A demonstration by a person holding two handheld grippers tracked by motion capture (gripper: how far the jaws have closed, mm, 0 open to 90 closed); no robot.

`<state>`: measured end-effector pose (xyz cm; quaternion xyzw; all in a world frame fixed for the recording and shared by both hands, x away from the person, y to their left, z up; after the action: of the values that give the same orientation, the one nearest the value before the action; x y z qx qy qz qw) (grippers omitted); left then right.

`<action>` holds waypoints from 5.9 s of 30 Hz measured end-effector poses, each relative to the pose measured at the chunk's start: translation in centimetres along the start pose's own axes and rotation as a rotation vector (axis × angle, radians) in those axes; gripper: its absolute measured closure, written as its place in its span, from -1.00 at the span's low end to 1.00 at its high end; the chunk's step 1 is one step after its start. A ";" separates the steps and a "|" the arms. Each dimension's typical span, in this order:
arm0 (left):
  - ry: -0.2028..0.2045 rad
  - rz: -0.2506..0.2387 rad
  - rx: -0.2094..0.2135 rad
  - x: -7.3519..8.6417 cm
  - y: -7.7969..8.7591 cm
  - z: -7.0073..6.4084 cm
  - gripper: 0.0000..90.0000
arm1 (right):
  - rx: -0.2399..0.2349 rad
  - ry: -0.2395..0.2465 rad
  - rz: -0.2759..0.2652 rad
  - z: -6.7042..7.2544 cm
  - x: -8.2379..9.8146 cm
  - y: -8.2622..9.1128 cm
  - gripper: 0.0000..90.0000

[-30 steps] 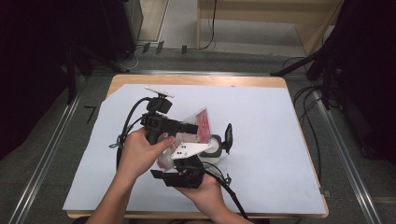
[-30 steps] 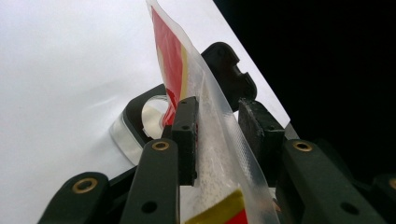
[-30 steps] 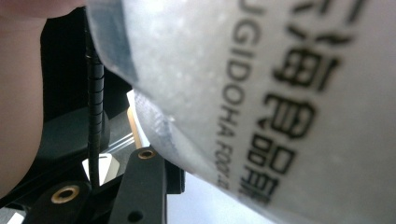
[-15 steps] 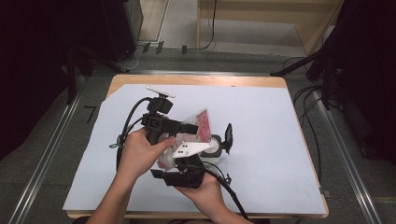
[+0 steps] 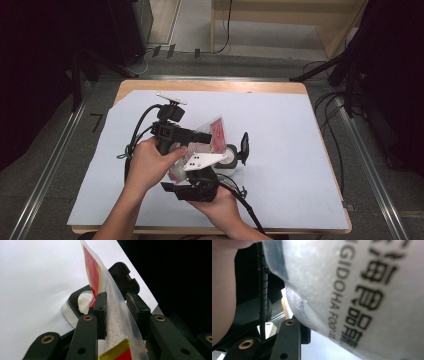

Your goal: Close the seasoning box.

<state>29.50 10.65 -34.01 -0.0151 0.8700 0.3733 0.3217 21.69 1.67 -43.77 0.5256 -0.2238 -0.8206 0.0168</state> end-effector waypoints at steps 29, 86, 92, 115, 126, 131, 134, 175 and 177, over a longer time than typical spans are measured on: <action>0.000 -0.005 -0.006 0.1 0.1 -0.1 0.59 | -0.003 0.012 0.006 0.0 0.0 -0.1 0.40; -0.018 0.011 -0.006 0.2 0.2 -0.1 0.59 | 0.003 0.028 0.008 0.3 0.1 -0.2 0.40; -0.016 0.005 -0.004 0.2 0.1 -0.3 0.59 | 0.005 0.025 0.008 0.3 0.1 -0.2 0.41; -0.005 0.008 0.002 -0.1 0.0 -0.3 0.59 | 0.002 0.008 0.001 0.4 -0.1 0.0 0.41; 0.018 0.008 0.008 -0.2 -0.1 0.0 0.59 | 0.005 0.013 0.012 0.6 -0.2 0.0 0.41; 0.016 0.012 0.007 -0.2 -0.1 0.1 0.58 | 0.006 0.017 0.012 0.5 -0.2 0.0 0.41; 0.016 0.008 0.009 -0.2 -0.1 0.1 0.58 | 0.006 0.022 0.013 0.5 -0.2 0.0 0.41; -0.003 0.003 -0.008 -0.1 0.0 -0.1 0.60 | 0.019 0.050 0.020 0.3 -0.2 0.0 0.41; -0.002 0.004 -0.008 -0.1 0.0 -0.1 0.60 | 0.021 0.051 0.020 0.3 -0.1 -0.1 0.41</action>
<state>29.54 10.51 -33.88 -0.0143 0.8681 0.3776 0.3220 21.47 1.89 -43.55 0.5443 -0.2370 -0.8043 0.0250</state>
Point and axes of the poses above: each handheld gripper's, and its own axes: y roughly backward along the jaws, x roughly out of its underside, z roughly to its left, the point moved 2 cm from there along -y, roughly forward along the jaws, and after that the axes turned 2 degrees about -z, right-handed, at the moved point
